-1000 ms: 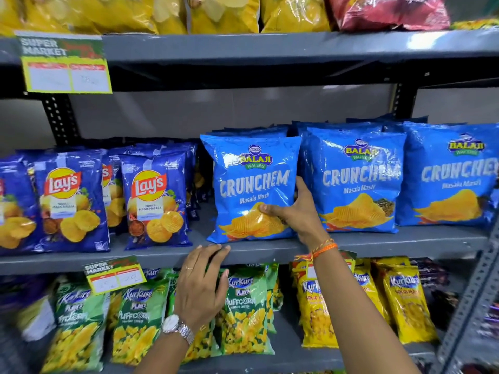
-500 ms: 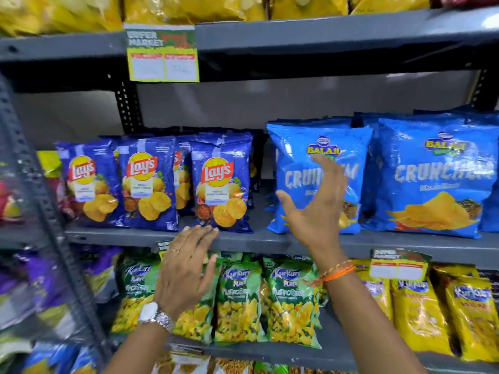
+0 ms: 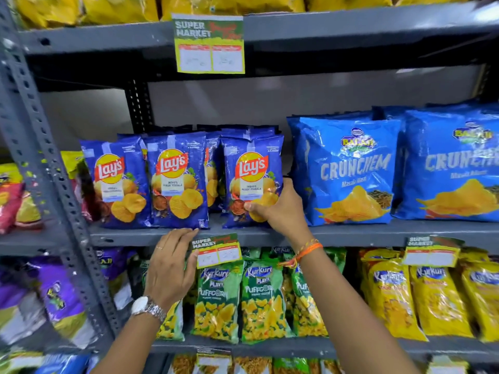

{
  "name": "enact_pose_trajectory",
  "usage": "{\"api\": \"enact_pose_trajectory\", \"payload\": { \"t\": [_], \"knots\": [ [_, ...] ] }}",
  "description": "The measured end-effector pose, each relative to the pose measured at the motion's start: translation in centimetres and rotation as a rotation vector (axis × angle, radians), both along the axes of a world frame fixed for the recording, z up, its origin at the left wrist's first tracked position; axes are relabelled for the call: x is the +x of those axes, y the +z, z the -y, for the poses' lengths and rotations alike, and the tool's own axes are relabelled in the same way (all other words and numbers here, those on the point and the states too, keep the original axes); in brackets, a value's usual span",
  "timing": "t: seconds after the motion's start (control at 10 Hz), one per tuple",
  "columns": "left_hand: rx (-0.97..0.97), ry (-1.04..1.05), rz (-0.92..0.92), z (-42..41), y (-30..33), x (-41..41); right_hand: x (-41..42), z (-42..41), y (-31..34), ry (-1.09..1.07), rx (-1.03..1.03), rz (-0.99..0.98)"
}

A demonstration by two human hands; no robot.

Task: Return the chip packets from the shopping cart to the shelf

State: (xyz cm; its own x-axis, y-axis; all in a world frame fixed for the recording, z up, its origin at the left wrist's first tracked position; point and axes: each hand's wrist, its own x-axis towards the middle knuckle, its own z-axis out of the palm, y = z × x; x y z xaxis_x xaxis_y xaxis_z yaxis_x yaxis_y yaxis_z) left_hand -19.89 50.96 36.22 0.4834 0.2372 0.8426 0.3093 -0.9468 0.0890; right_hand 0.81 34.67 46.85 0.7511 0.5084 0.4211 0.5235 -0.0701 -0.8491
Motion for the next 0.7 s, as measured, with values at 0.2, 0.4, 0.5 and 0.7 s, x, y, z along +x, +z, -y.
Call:
{"api": "enact_pose_trajectory", "payload": {
  "t": [0.2,0.4,0.5,0.7],
  "knots": [
    [-0.009,-0.036,0.082,0.3,-0.2,0.3,-1.2,-0.6,-0.2,-0.023,0.035,0.001],
    [-0.029,-0.048,0.101,0.3,-0.2,0.5,-1.6,-0.8,0.0,-0.041,0.017,0.013],
    [-0.028,-0.048,0.118,0.4,-0.4,0.7,-1.3,-1.1,-0.3,-0.063,0.007,0.03],
    [-0.007,-0.093,0.25,2.4,0.9,1.8,-2.0,0.4,0.6,-0.06,0.098,0.021]
  ]
}}
